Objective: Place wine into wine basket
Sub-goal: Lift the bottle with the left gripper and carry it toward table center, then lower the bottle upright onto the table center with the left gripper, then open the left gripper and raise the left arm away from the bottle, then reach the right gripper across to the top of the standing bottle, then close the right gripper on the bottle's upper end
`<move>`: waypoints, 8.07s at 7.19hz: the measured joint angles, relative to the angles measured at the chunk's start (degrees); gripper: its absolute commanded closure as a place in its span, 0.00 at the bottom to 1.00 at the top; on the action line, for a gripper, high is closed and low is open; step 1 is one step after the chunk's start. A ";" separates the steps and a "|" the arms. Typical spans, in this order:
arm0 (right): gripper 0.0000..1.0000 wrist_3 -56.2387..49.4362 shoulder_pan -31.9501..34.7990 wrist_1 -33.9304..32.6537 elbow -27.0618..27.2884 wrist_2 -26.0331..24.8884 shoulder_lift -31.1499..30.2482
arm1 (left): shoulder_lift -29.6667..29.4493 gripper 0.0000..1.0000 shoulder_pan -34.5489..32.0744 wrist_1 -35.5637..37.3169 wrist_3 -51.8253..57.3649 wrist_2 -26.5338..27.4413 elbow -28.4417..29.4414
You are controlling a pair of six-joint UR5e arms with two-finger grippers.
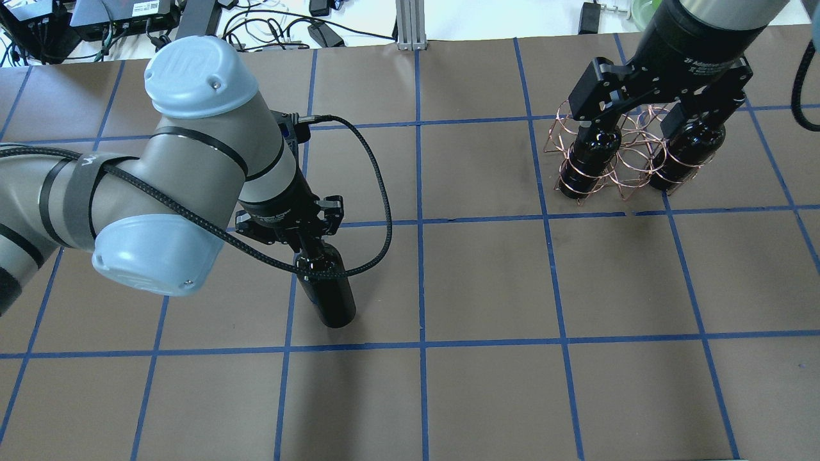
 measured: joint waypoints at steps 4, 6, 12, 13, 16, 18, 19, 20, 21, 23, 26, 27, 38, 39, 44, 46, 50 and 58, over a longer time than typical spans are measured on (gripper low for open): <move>0.00 -0.48 -0.02 0.42 0.04 0.06 -0.33 | 1.28 1.00 -1.12 5.28 -0.39 1.61 -1.68; 0.00 -0.83 -0.10 0.20 0.01 -0.01 -0.32 | 2.25 1.00 -1.20 6.53 -0.50 1.68 -4.47; 0.00 -0.24 -0.14 0.52 0.09 -0.09 -0.02 | 3.31 1.00 -4.53 7.05 -4.47 1.85 -5.41; 0.00 -0.15 -0.15 0.59 0.09 -0.12 0.02 | 3.58 1.00 -4.70 7.06 -4.60 2.23 -5.52; 0.00 -0.81 -0.10 0.78 0.09 -2.61 0.08 | 3.83 1.00 -4.73 7.07 -4.07 4.09 -6.81; 0.00 -0.70 -0.09 1.10 0.19 -3.59 0.10 | 3.85 1.00 -4.68 7.05 -3.81 4.69 -6.99; 0.00 -0.57 -0.09 1.13 0.53 -3.78 0.13 | 3.84 1.00 -4.66 6.94 -3.72 4.79 -7.01; 0.00 -0.61 -0.08 1.05 1.10 -3.94 0.16 | 3.84 0.96 -4.65 6.75 -3.70 4.89 -7.02; 0.00 -0.57 -0.08 0.95 1.54 -4.01 0.18 | 3.82 0.70 -4.62 6.48 -3.70 4.97 -7.03; 0.00 -0.34 -0.08 0.79 1.81 -4.05 0.19 | 3.83 0.53 -4.49 5.40 -3.72 4.99 -7.03; 0.00 -0.24 -0.08 0.76 1.90 -4.19 0.19 | 3.78 0.24 -3.82 4.23 -3.54 4.90 -6.35; 0.00 -0.29 -0.09 0.73 1.92 -4.18 0.21 | 3.77 0.22 -3.26 4.19 -3.39 4.86 -5.83; 0.00 12.59 12.17 -3.70 1.79 -3.33 0.76 | 3.40 0.00 28.85 -25.66 35.04 2.18 21.39; 0.00 14.33 16.14 -5.16 1.74 -3.25 2.08 | 3.60 0.00 32.80 -27.38 38.49 2.06 22.21; 0.00 23.46 28.49 -12.97 1.58 -1.17 7.48 | 4.36 0.00 36.88 -29.41 36.46 3.72 21.54; 0.00 31.93 32.91 -15.59 -0.68 -1.73 12.03 | 4.25 0.00 37.36 -29.33 36.94 4.07 20.57; 0.00 38.52 41.82 -16.45 -8.42 -7.85 22.54 | 4.00 0.00 37.78 -29.29 37.37 4.12 20.14; 0.17 39.27 43.10 -16.29 -6.26 -3.95 23.44 | 3.68 0.00 37.69 -29.14 39.34 4.01 19.45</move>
